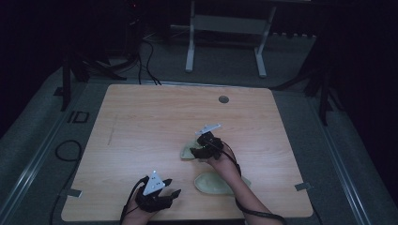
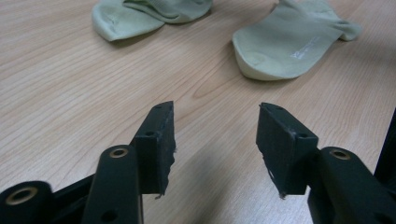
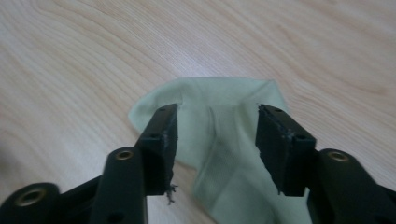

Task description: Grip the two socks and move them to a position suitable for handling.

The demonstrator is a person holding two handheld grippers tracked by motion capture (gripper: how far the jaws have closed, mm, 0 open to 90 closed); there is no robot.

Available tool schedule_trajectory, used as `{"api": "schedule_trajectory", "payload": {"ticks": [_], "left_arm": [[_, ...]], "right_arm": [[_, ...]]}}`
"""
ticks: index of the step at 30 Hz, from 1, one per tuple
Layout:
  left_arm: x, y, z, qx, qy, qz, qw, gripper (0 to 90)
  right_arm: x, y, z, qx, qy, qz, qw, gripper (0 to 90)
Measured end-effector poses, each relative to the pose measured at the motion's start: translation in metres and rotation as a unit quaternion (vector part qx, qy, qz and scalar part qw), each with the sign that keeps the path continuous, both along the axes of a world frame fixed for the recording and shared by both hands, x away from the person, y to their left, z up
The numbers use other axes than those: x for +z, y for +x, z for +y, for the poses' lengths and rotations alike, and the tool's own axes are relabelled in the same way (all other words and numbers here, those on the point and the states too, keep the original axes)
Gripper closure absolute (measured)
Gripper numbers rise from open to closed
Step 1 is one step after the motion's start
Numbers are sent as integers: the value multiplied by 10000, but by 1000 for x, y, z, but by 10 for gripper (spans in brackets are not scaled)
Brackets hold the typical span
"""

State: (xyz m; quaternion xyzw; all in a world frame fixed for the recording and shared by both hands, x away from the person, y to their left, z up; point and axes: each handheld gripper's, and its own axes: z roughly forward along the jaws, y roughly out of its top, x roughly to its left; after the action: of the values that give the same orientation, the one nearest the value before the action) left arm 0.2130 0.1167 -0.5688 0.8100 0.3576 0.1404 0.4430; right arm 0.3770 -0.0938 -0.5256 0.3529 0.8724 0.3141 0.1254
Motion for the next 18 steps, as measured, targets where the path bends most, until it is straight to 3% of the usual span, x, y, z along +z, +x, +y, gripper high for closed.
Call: {"api": "schedule_trajectory", "payload": {"ticks": [5,8,15,18], "left_arm": [[-1,0,3,84,-15,55,9999,422],[-3,0,5,120,-1,58,9999,420],[-2,1,6,158,-42,36,9999,420],[-2,1,6,169,-44,33,9998,420]], "right_arm": [[-17,8,9,-33,-289,94,9995,460],[-26,8,14,0,-492,13,9988,480],[-26,4,18,-173,-625,-287,9975,790],[-25,5,18,-216,-662,-260,9972,823]]}}
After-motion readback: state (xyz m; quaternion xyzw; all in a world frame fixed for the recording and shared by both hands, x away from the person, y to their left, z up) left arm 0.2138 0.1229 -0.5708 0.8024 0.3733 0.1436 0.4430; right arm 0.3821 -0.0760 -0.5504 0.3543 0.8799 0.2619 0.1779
